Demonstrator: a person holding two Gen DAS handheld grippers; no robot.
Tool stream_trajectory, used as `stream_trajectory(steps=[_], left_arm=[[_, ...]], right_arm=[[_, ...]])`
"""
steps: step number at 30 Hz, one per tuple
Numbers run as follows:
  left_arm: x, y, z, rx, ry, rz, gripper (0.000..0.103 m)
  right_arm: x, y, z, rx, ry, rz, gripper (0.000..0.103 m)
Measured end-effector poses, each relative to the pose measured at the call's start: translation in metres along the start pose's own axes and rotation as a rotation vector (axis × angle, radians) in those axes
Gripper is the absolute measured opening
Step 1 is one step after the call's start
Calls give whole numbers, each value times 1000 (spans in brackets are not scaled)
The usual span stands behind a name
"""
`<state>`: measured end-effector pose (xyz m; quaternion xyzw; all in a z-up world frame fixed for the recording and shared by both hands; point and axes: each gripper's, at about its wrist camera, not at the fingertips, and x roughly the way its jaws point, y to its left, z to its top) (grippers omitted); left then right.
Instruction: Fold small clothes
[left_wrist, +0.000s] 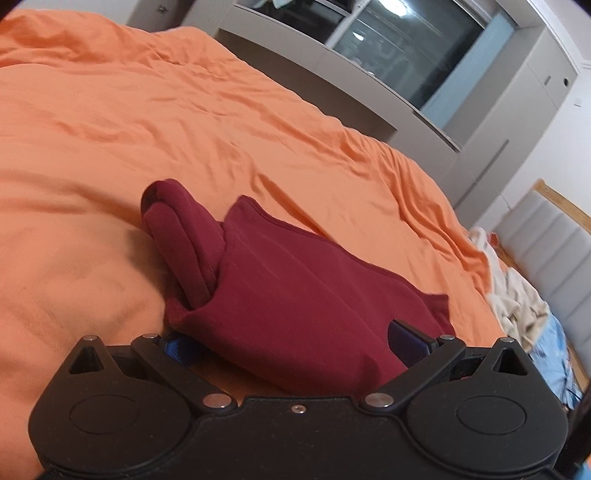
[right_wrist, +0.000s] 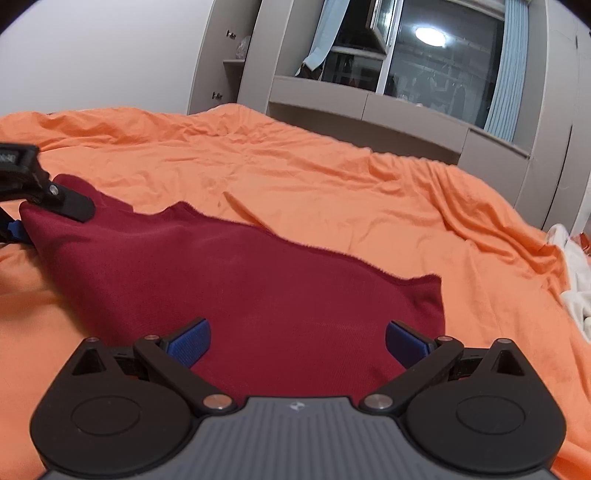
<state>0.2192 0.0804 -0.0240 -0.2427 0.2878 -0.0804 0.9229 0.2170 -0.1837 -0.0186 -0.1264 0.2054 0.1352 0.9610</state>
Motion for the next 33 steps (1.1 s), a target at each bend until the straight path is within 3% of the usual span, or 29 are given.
stream_trajectory(steps=[7,11,15,21,33], left_arm=[[8,-9,0,34,-11,90,102],[8,-7,0,32,-21,96,102],[9,-10,-5,64,-32,113,102],[10,-13,-9,89,-49,128,102],[10,-14,-11,109,-49,130,102]], right_arm=[[-11,13,6,-43,-92,-15,103],[-1,26,6,-88,-57,-16,103],[7,28,11,-29,-30,-13,103],[19,33,1,-40,19,7,103],[18,30,-4,-18,6,17,103]])
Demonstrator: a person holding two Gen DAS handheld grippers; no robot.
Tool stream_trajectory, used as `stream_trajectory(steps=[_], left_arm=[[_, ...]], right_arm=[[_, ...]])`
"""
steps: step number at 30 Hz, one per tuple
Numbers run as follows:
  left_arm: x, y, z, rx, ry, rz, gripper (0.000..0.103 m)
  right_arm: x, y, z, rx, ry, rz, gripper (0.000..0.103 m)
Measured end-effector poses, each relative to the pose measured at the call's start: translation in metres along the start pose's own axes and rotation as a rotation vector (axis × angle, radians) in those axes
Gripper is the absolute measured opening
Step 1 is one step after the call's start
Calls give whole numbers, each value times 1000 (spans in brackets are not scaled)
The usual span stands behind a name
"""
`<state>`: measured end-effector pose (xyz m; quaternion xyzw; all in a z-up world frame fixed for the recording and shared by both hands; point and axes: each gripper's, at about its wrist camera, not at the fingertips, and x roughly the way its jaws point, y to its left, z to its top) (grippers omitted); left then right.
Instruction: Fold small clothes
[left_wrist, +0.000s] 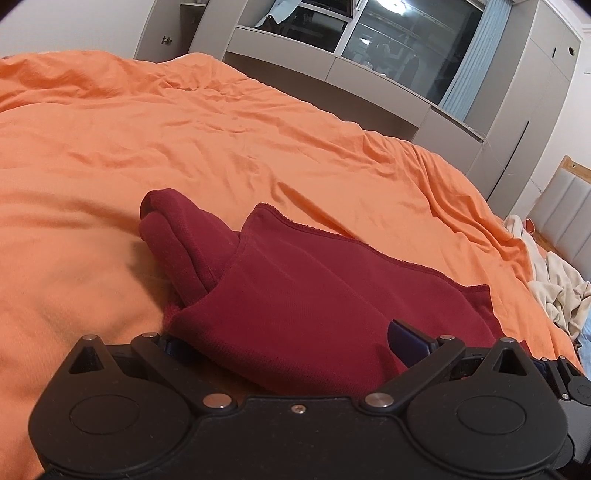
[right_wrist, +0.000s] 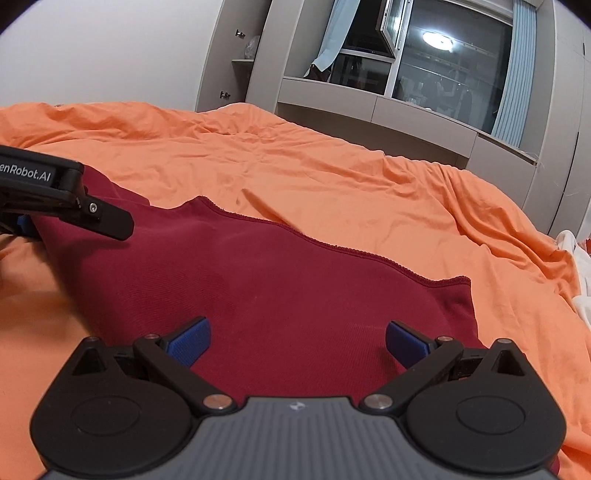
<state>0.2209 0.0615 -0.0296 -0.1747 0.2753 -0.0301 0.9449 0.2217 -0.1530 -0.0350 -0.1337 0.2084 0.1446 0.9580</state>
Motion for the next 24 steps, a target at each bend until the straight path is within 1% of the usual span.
stream_trajectory(steps=[8,13,15,18,19,20,21,23,24], left_arm=[[1,0,1,-26,-8,6,102],[0,4,5,-92,-25,14,102],[0,4,6,-115,-39,29,99],[-1,5,6,-152,-67,66,88],[-1,5,7,-157,-75,81,83],[-1,5,7,-159,-78,91,77],[0,5,8,-159,-79,104,74],[2,5,9,-160,-76,119,62],[3,5,10,-163,-76,124,59]], right_arm=[[-2,1,-1,1,0,1,103],[-2,1,-1,1,0,0,103],[-2,1,-1,0,-1,-1,103],[-3,1,-1,-1,-2,-3,103],[-3,2,-1,-2,-2,-5,103],[-3,2,0,-4,-3,-7,103],[-3,3,0,-6,-4,-9,103],[-4,4,0,-10,-6,-14,103],[-4,4,1,-12,-5,-16,103]])
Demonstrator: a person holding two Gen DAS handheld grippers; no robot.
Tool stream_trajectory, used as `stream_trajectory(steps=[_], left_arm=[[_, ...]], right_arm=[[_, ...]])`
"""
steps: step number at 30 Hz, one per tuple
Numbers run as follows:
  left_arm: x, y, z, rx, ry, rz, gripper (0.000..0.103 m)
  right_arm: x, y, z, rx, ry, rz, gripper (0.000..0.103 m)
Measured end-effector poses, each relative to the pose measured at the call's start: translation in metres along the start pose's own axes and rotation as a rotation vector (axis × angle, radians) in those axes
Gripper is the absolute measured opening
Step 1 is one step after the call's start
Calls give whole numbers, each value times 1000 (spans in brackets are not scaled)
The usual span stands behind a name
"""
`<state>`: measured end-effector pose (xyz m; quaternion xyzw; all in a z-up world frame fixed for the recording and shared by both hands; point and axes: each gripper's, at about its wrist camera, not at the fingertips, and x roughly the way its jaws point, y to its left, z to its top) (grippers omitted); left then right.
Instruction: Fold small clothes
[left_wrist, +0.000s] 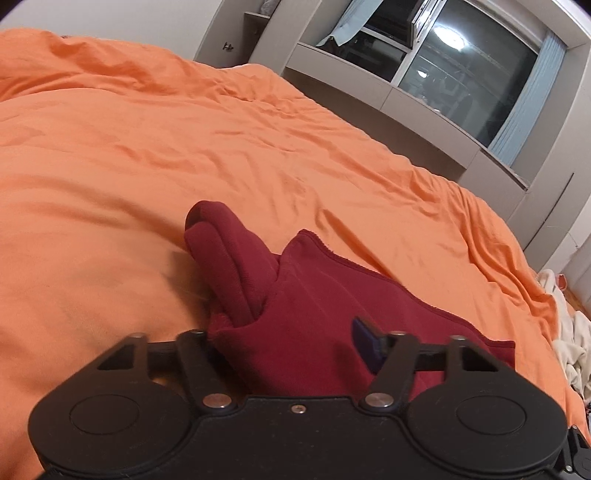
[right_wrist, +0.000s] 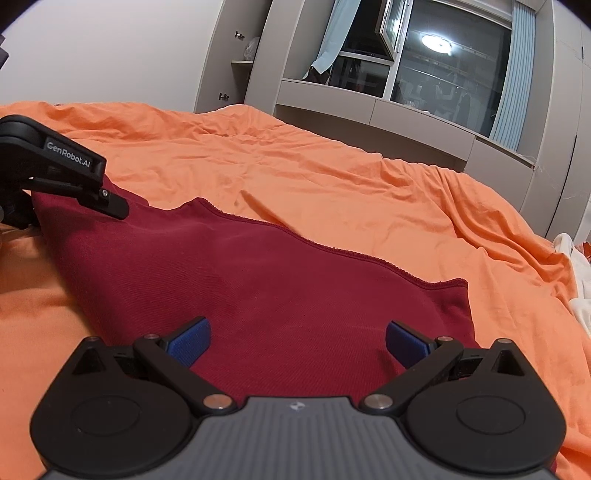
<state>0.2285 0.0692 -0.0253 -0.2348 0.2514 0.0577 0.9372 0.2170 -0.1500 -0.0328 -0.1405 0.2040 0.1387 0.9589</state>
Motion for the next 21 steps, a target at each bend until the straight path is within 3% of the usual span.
stream_trajectory(steps=[5,11,14,21], left_arm=[[2,7,6,-52,-6,0,31],[2,4,9,-55,-27,-22,23],[-1,0,11,-28,-51,-37,18],[-7,-17,15,44,-86,-72,16]], right_arm=[[-4,-13,7,37,28,48,103],[-3,-49,10,186,93,95,103],[-7,-68,12,212,91,54,103],[-26,-119,20,266,33,-51,103]])
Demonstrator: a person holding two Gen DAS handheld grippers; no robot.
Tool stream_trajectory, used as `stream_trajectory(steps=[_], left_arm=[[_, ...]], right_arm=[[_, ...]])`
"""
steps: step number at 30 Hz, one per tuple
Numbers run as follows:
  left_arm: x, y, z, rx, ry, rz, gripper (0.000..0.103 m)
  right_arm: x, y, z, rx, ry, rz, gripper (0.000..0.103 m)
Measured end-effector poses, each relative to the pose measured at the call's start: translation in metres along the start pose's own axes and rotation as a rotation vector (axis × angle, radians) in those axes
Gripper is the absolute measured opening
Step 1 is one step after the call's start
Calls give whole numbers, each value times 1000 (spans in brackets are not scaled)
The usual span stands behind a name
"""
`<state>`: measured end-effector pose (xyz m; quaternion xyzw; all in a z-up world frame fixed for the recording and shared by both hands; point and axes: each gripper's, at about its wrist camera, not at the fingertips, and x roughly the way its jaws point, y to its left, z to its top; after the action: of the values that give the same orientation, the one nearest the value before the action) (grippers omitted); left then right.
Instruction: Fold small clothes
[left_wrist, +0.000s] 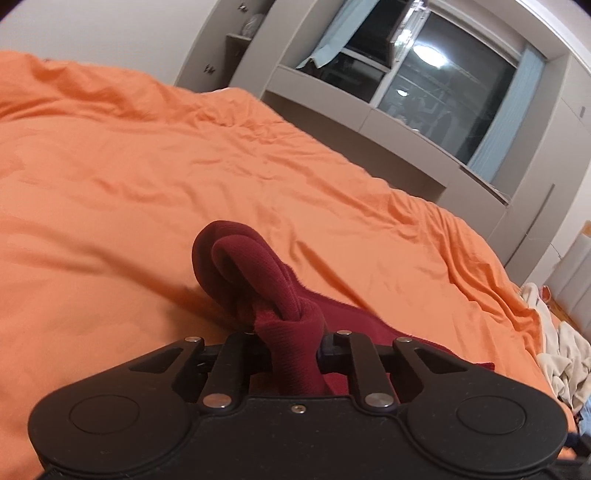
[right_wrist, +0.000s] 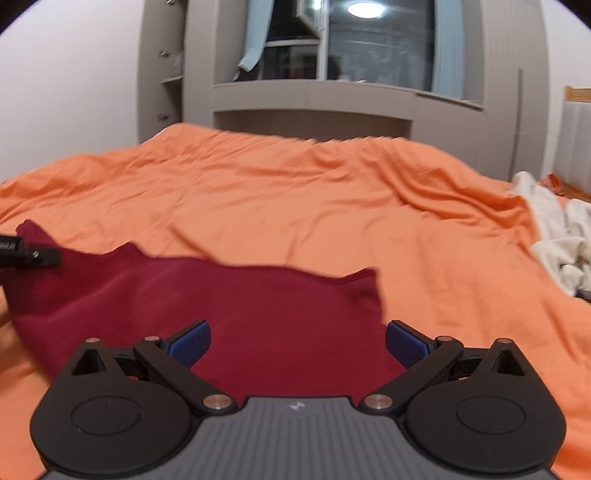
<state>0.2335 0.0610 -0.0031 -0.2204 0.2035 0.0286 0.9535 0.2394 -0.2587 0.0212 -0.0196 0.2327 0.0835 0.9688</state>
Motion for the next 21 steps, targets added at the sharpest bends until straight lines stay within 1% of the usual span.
stream_trajectory(steps=[2,6,9,12,15,18,21], left_arm=[[0,-9,3,31,-13,-15,15],[2,-36,9,116,-20,-84,15],[4,-62,7,189,-29,-125,15],[5,-95,1,269,-39,-157,14],[6,-128,-6,342,-41,-194,14],[3,-162,-17,416,-35,-247,13],[0,-192,-33,486,0,-315,13]], right_arm=[[-5,-14,5,15,-18,-30,103],[-17,-45,15,59,-72,-89,103],[-25,-70,22,115,-114,-134,103],[-32,-95,25,182,-140,-151,103],[-36,-117,25,247,-145,-151,103],[-39,-134,23,296,-138,-154,103],[-39,-146,22,328,-126,-157,103]])
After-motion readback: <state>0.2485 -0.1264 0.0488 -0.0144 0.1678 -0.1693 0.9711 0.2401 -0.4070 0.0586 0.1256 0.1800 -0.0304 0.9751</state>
